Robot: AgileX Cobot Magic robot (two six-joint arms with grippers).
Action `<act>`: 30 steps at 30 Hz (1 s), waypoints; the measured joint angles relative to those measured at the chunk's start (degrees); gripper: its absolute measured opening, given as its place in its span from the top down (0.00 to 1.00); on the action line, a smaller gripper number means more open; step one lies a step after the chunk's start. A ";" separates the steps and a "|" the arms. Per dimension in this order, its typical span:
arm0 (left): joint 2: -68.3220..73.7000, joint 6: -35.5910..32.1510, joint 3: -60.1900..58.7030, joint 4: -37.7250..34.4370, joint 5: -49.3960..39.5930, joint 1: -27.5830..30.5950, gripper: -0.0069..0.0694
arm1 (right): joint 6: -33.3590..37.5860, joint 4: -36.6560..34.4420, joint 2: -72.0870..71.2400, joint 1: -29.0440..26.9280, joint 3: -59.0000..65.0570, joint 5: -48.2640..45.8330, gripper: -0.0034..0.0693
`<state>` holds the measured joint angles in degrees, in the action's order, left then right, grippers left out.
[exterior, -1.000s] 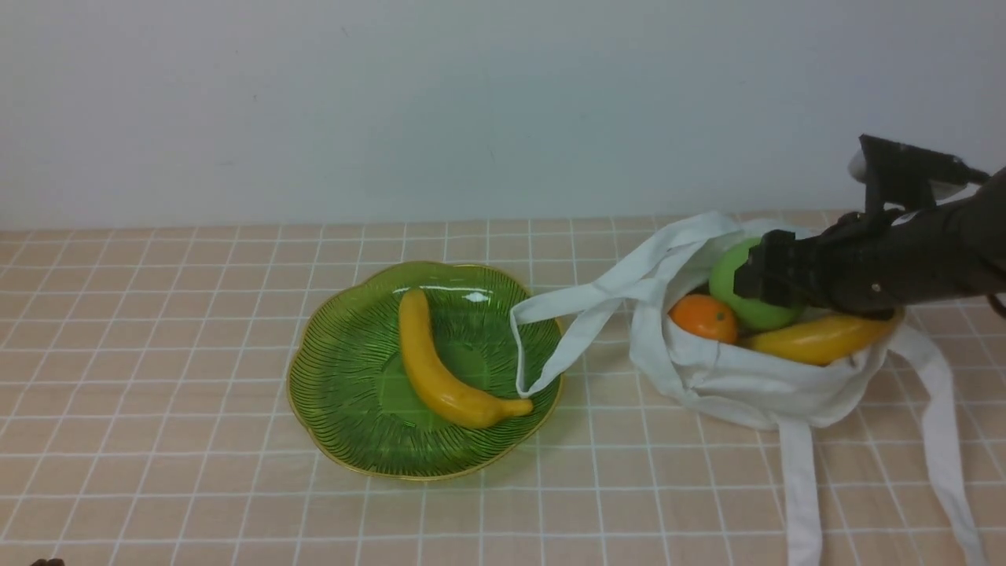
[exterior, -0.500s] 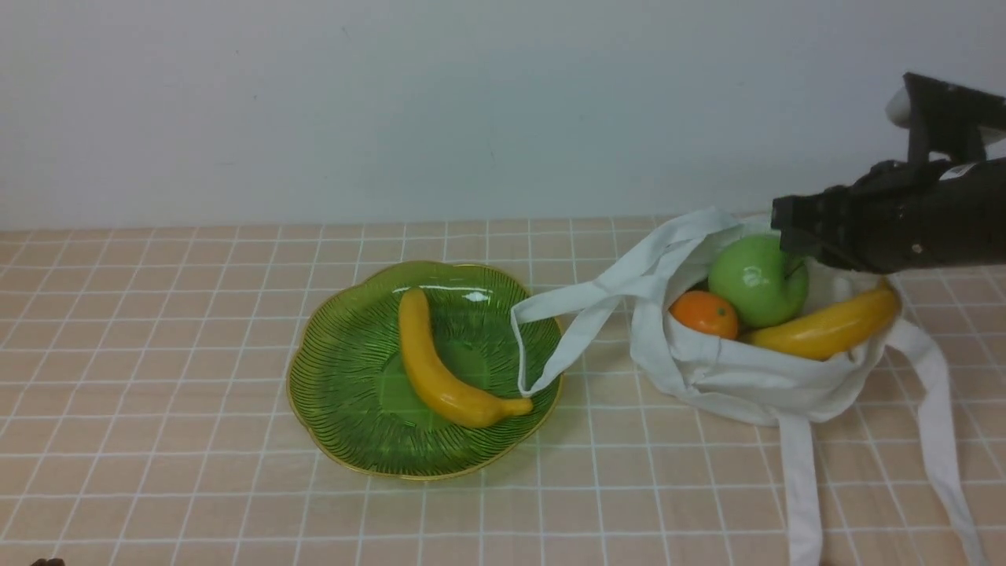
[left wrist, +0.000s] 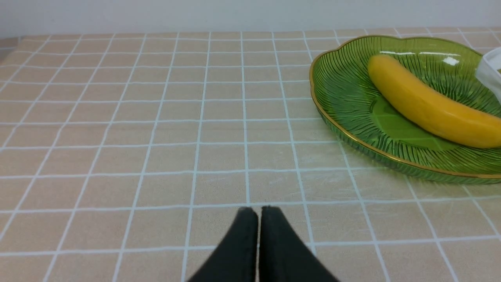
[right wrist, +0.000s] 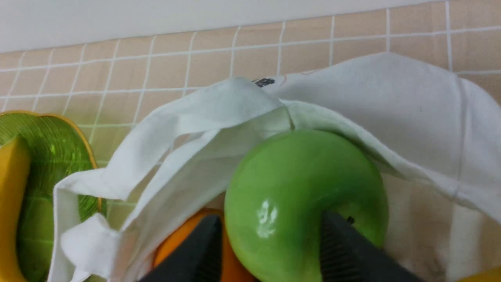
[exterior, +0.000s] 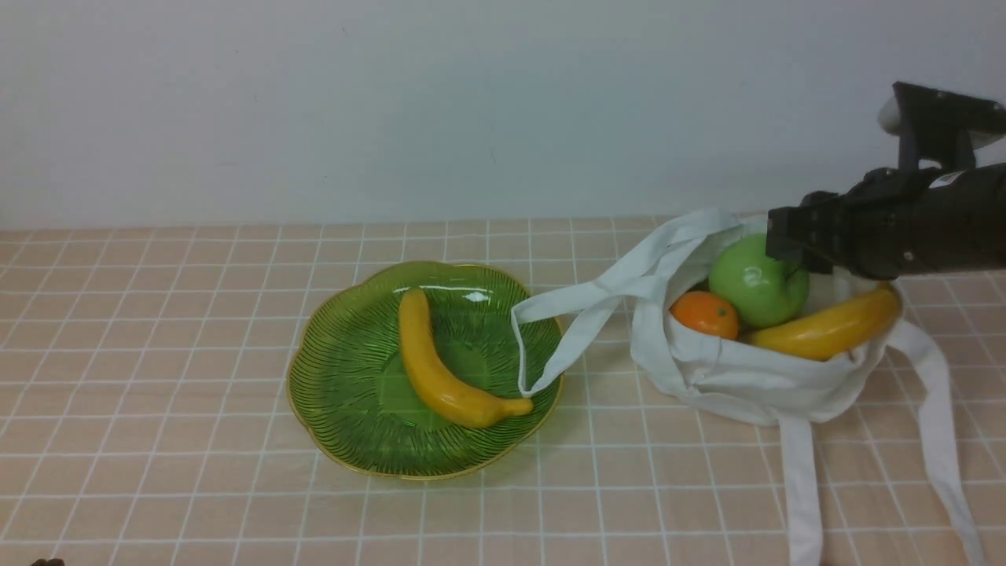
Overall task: Take the fruit out of the bag on the brown coffee tablecloth and place them on the plate.
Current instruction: 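Reach into the cloth bag and grasp a fruit inside it with the right gripper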
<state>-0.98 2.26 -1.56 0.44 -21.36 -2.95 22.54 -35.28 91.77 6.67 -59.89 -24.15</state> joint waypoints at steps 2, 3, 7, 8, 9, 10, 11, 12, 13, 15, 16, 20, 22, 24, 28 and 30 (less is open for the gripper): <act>0.00 0.00 0.00 0.00 0.00 0.00 0.92 | 0.00 -1.91 1.81 0.00 0.00 1.04 0.28; 0.00 0.00 0.00 0.00 0.00 0.00 0.92 | 0.00 -2.81 2.29 0.00 0.00 1.42 0.22; 0.00 0.00 0.00 0.00 0.00 0.00 0.92 | 0.05 -5.45 6.00 0.00 -0.66 3.12 0.03; 0.00 0.00 0.00 0.00 0.00 0.00 0.92 | 0.05 -5.45 6.21 0.00 -0.77 3.12 0.03; 0.00 0.00 0.00 0.00 0.00 0.00 0.92 | 0.05 -5.52 8.05 0.00 -2.03 3.19 0.01; 0.00 0.00 0.00 0.00 0.00 0.00 0.92 | 0.05 -5.52 8.05 0.00 -2.03 3.19 0.01; 0.00 0.00 0.00 0.00 0.00 0.00 0.92 | 0.05 -5.52 9.52 0.00 -3.32 3.19 0.00; 0.00 0.00 0.00 0.00 0.00 0.00 0.92 | 0.11 -5.52 9.92 0.00 -3.71 3.13 0.00; 0.00 0.00 0.00 0.00 0.00 0.00 0.92 | 0.16 -5.52 10.84 0.00 -4.68 3.05 0.00; 0.00 0.00 0.00 0.00 0.00 0.00 0.92 | 0.21 -5.46 12.59 0.00 -6.72 2.54 0.00; 0.00 0.00 0.00 0.00 0.00 0.00 0.92 | 0.21 -5.22 13.38 0.00 -7.49 2.18 0.00; 0.00 0.00 0.00 0.00 0.00 0.00 0.92 | 0.21 -4.88 14.99 0.00 -8.49 1.18 0.08; 0.00 0.00 0.00 0.00 0.00 0.00 0.92 | -0.59 -4.63 15.42 0.00 -8.65 0.62 0.23; 0.00 0.00 0.00 0.00 0.00 0.00 0.92 | -1.18 -4.57 15.56 0.00 -8.65 0.08 0.37; 0.00 0.00 0.00 0.00 0.00 0.00 0.92 | -1.12 -4.30 15.56 0.00 -8.69 -0.48 0.34; 0.00 0.00 0.00 0.00 0.00 0.00 0.92 | -1.06 -3.68 15.19 0.00 -8.69 -1.39 0.34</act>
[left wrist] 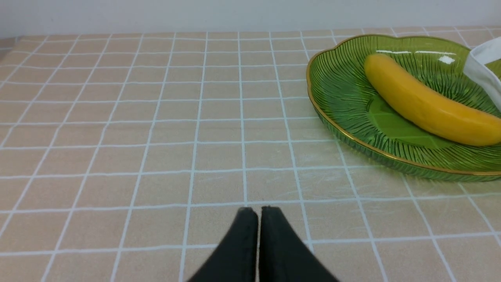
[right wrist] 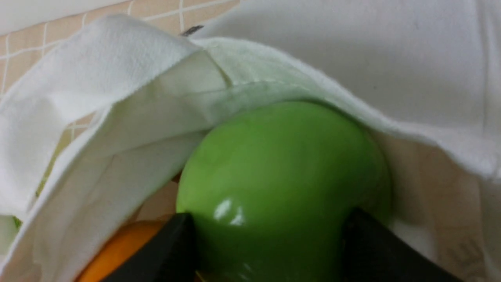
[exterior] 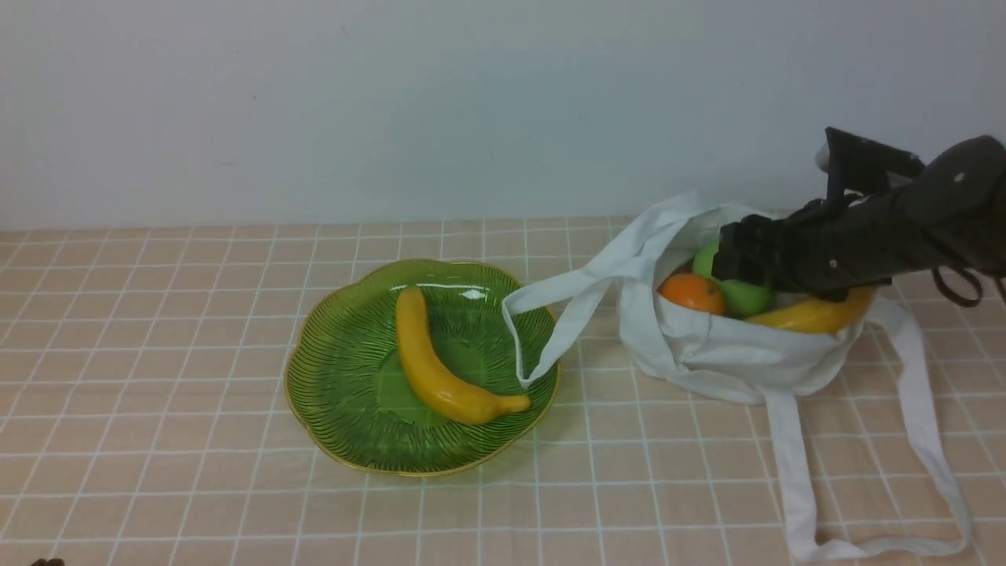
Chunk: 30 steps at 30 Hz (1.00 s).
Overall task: Take the fruit out of the bag on the brown coffee tablecloth and place them on the plate.
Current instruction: 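Reach into the cloth bag and grasp a fruit inside it with the right gripper, then move the fruit from the bag and place it onto the plate with the right gripper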
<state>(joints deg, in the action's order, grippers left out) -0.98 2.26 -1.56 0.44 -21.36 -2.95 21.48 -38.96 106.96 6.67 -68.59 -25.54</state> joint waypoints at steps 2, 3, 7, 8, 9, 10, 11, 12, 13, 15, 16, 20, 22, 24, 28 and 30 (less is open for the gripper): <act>0.00 0.00 0.00 0.00 0.00 0.00 0.92 | 0.00 0.96 -1.41 0.00 0.00 -1.50 0.34; 0.00 0.00 0.00 0.00 0.00 0.00 0.92 | 0.00 1.37 -2.23 0.00 0.05 -2.49 0.34; 0.00 0.00 0.00 0.00 0.00 0.00 0.92 | 0.14 2.97 -7.66 0.00 0.09 -5.55 0.34; 0.00 0.00 0.00 0.00 0.00 0.00 0.92 | 0.14 3.22 -10.05 0.00 0.09 -6.51 0.34; 0.00 0.00 0.00 0.00 0.00 0.00 0.92 | 0.14 3.38 -12.12 0.00 0.09 -7.45 0.34; 0.00 0.00 0.00 0.00 0.00 0.00 0.92 | 0.18 3.58 -14.15 0.00 0.09 -8.51 0.34; 0.00 0.00 0.00 0.00 0.00 0.00 0.92 | 0.18 3.57 -16.14 0.00 0.09 -9.55 0.34; 0.00 0.00 0.00 0.00 0.00 0.00 0.92 | 0.29 3.28 -18.01 0.06 0.09 -10.61 0.34; 0.00 0.00 0.00 0.00 0.00 0.00 0.92 | 0.75 2.62 -19.41 0.27 0.09 -11.47 0.34; 0.00 0.00 0.00 0.00 0.00 0.00 0.92 | 3.11 0.97 -22.11 1.38 0.09 -12.20 0.34; 0.00 0.00 0.00 0.00 0.00 0.00 0.92 | 5.29 -0.75 -23.59 2.75 0.09 -12.37 0.34; 0.00 0.00 0.00 0.00 0.00 0.00 0.92 | 13.53 -6.20 -24.64 8.80 0.04 -11.85 0.34; 0.00 0.00 0.00 0.00 0.00 0.00 0.92 | 20.28 -10.36 -22.88 15.72 0.04 -8.99 0.34; 0.00 0.00 0.00 0.00 0.00 0.00 0.92 | 22.00 -11.52 -21.68 18.11 0.00 -7.09 0.34; 0.00 0.00 0.00 0.00 0.00 0.00 0.92 | 24.53 -13.66 -14.48 25.28 -2.23 -3.62 0.34; 0.00 0.00 0.00 0.00 0.00 0.00 0.92 | 24.81 -14.06 -8.88 28.30 -5.30 -3.38 0.34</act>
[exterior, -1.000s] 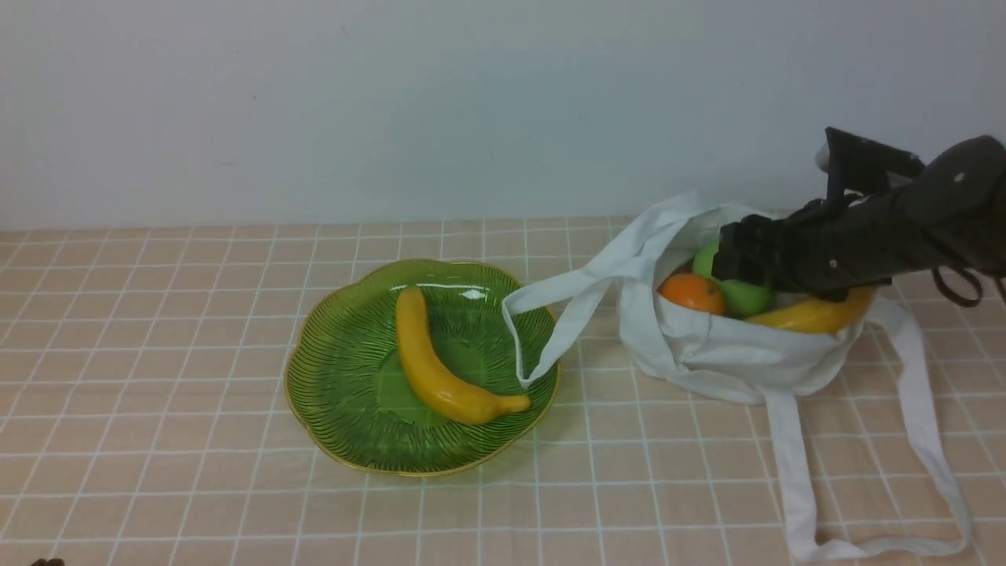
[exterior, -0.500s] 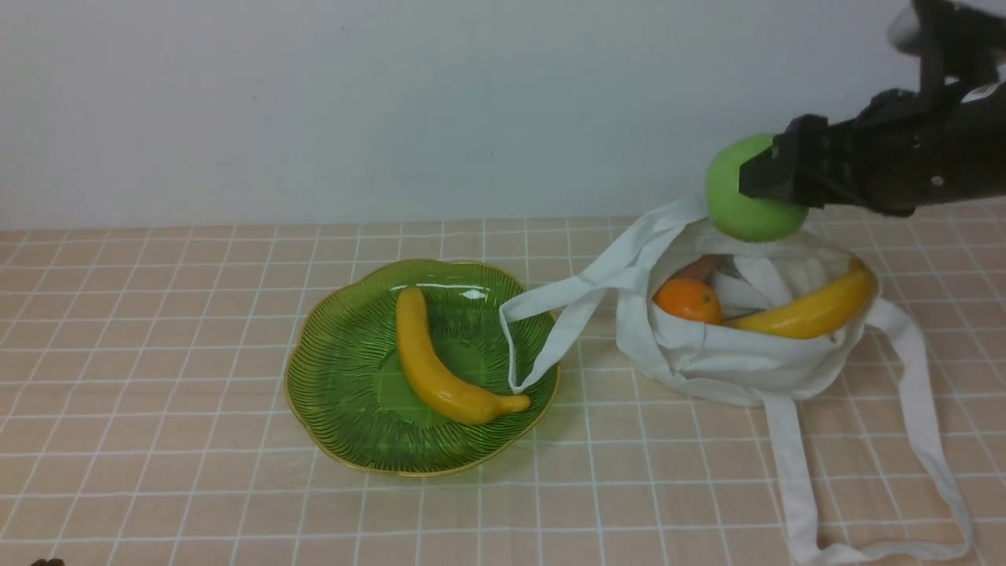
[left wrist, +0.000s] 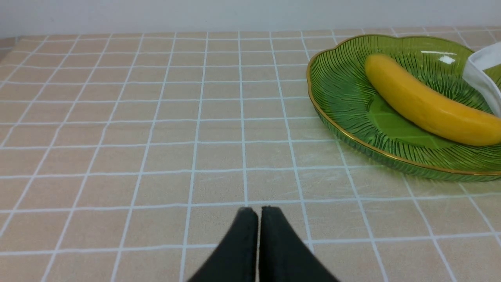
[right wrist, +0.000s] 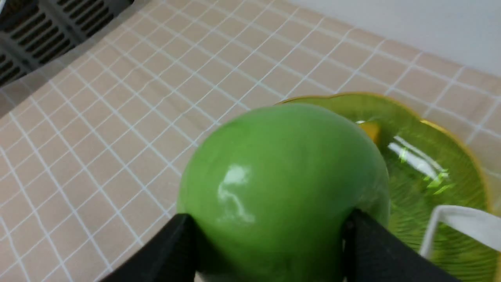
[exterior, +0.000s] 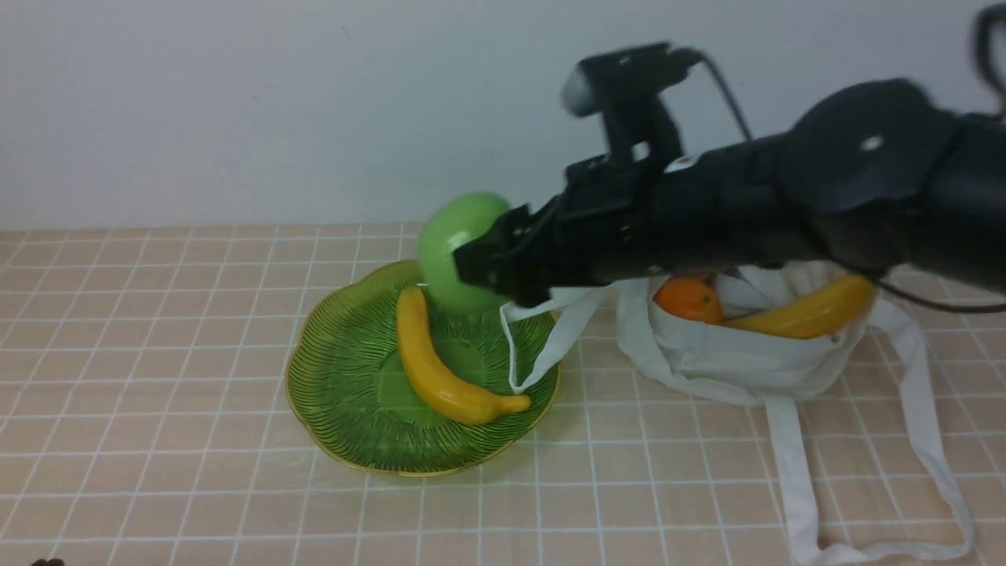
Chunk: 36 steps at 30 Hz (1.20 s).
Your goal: Take the fruit out of the bag on the brown coffee tablecloth and place them on the plate.
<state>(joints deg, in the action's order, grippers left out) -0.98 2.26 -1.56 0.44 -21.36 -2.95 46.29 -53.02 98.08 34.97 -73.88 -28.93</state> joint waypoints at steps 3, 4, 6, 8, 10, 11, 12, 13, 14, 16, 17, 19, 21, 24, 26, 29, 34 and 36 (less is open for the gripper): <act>0.00 0.00 0.00 0.00 0.00 0.00 0.92 | -0.67 -0.32 6.24 2.52 -3.56 0.00 0.34; 0.00 0.00 0.00 0.00 0.00 0.00 0.92 | -1.37 -0.32 9.04 3.74 -5.04 0.00 0.34; 0.00 0.00 0.00 0.00 0.00 0.00 0.92 | -2.06 -0.32 12.18 4.70 -6.55 0.11 0.34; 0.00 0.00 0.00 0.00 0.00 0.00 0.92 | -2.26 -0.22 14.03 5.33 -7.50 0.11 0.34; 0.00 0.00 0.00 0.00 0.00 0.00 0.92 | -2.43 -0.20 16.29 5.72 -8.85 0.11 0.34; 0.00 0.00 0.00 0.00 0.00 0.00 0.92 | -2.91 -0.26 18.17 5.92 -10.03 0.19 0.34; 0.00 0.00 0.00 0.00 0.00 0.00 0.92 | -3.34 -0.31 18.71 5.91 -10.35 0.32 0.34; 0.00 0.00 0.00 0.00 0.00 0.00 0.92 | -3.35 -0.31 18.80 5.91 -10.41 0.32 0.34; 0.00 0.00 0.00 0.00 0.00 0.00 0.92 | -3.75 -0.37 19.25 5.91 -10.58 0.38 0.32; 0.00 0.00 0.00 0.00 0.00 0.00 0.92 | -4.15 -0.37 19.60 5.91 -10.75 0.52 0.24; 0.00 0.00 0.00 0.00 0.00 0.00 0.92 | -4.56 -0.37 19.60 5.91 -10.79 0.58 0.16; 0.00 0.00 0.00 0.00 0.00 0.00 0.92 | -5.14 -0.37 19.60 5.91 -10.86 0.58 0.07; 0.00 0.00 0.00 0.00 0.00 0.00 0.92 | -5.35 -0.20 19.40 5.91 -10.86 0.41 0.03; 0.00 0.00 0.00 0.00 0.00 0.00 0.92 | -6.04 1.36 18.07 5.42 -10.86 -1.56 0.01; 0.00 0.00 0.00 0.00 0.00 0.00 0.92 | -8.70 3.49 15.19 4.00 -10.86 -4.20 0.01; 0.00 0.00 0.00 0.00 0.00 0.00 0.92 | -15.54 8.77 9.58 0.52 -10.86 -8.63 0.10; 0.00 0.00 0.00 0.00 0.00 0.00 0.92 | -30.18 24.93 -6.17 -8.70 -10.86 -17.33 0.57; 0.00 0.00 0.00 0.00 0.00 0.00 0.92 | -35.41 32.53 -13.79 -12.27 -10.86 -20.61 0.80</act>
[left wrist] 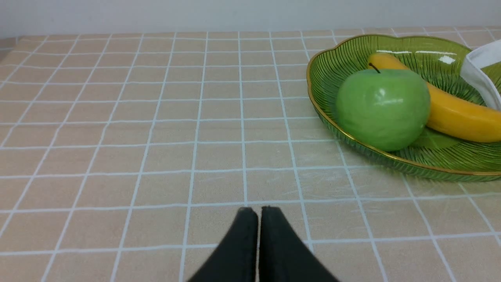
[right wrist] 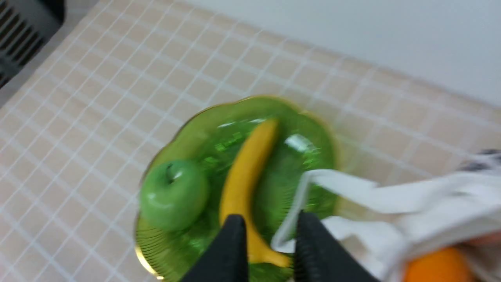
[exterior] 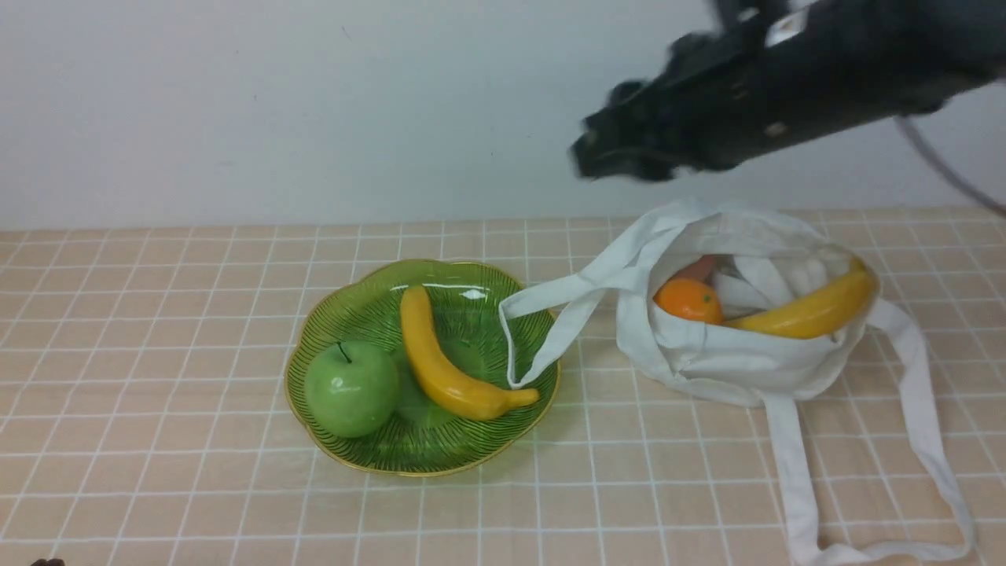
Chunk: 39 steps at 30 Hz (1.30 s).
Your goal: Take the fruit out of the bag on the brown coffee tablecloth and place them on the plate.
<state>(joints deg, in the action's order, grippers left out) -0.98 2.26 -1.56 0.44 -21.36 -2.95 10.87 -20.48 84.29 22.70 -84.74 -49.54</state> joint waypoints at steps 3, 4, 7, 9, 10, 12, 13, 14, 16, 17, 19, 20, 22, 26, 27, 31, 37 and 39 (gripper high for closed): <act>0.00 0.00 0.00 0.00 0.00 0.00 0.92 | -6.78 9.71 -11.63 -3.47 0.00 -3.56 0.94; 0.00 0.00 0.00 0.00 0.00 0.00 0.92 | -9.80 13.84 -16.93 -4.49 0.00 -4.96 0.95; 0.00 0.00 0.00 0.00 0.00 0.00 0.92 | -16.14 22.13 -31.15 -5.54 2.12 -4.79 0.97; 0.00 0.00 0.00 0.00 0.00 0.00 0.92 | -18.52 25.14 -38.21 -5.61 5.50 -2.39 0.97; 0.00 0.00 0.00 0.00 0.00 0.00 0.92 | -19.80 27.40 -45.50 -5.68 8.95 0.89 0.97; 0.00 0.00 0.00 0.00 0.00 0.00 0.92 | -21.26 29.59 -53.48 -5.68 15.07 4.73 0.97; 0.00 0.00 0.00 0.00 0.00 0.00 0.92 | -21.96 30.94 -59.86 -5.68 19.41 7.59 0.97; 0.00 0.00 0.00 0.00 0.00 0.00 0.92 | -22.41 31.42 -63.11 -5.68 22.28 8.89 0.97; 0.00 0.00 0.00 0.00 0.00 0.00 0.92 | -23.40 31.97 -69.02 -5.68 28.27 10.55 0.97; 0.00 0.00 0.00 0.00 0.00 0.00 0.92 | -23.81 32.27 -71.12 -5.68 30.74 11.41 0.97; 0.00 0.00 0.00 0.00 0.00 0.00 0.92 | -24.21 32.95 -75.11 -5.68 35.92 13.22 0.97; 0.00 0.00 0.00 0.00 0.00 0.00 0.92 | -24.39 33.40 -78.34 -5.68 40.05 15.86 0.97; 0.00 0.00 0.00 0.00 0.00 0.00 0.92 | -24.45 33.62 -81.25 -5.68 43.19 18.60 0.97; 0.00 0.00 0.00 0.00 0.00 0.00 0.92 | -24.57 33.69 -85.29 -5.68 48.64 25.01 0.97; 0.00 0.00 0.00 0.00 -0.05 0.00 0.92 | -24.57 33.69 -85.35 -5.73 49.62 26.23 0.97; 0.00 0.00 0.00 0.00 -0.05 0.00 0.92 | -24.57 33.69 -85.35 -5.74 52.00 26.97 0.97; 0.00 0.00 0.00 0.00 -0.05 0.00 0.92 | -24.35 34.05 -85.35 -5.74 53.14 26.80 0.97; 0.00 0.00 0.00 0.00 -0.05 0.00 0.92 | -24.30 33.77 -85.35 -5.74 53.20 26.53 0.97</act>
<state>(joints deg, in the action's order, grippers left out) -0.98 2.26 -1.56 0.44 -21.42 -2.95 -13.43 13.29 -1.05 16.96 -31.54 -23.01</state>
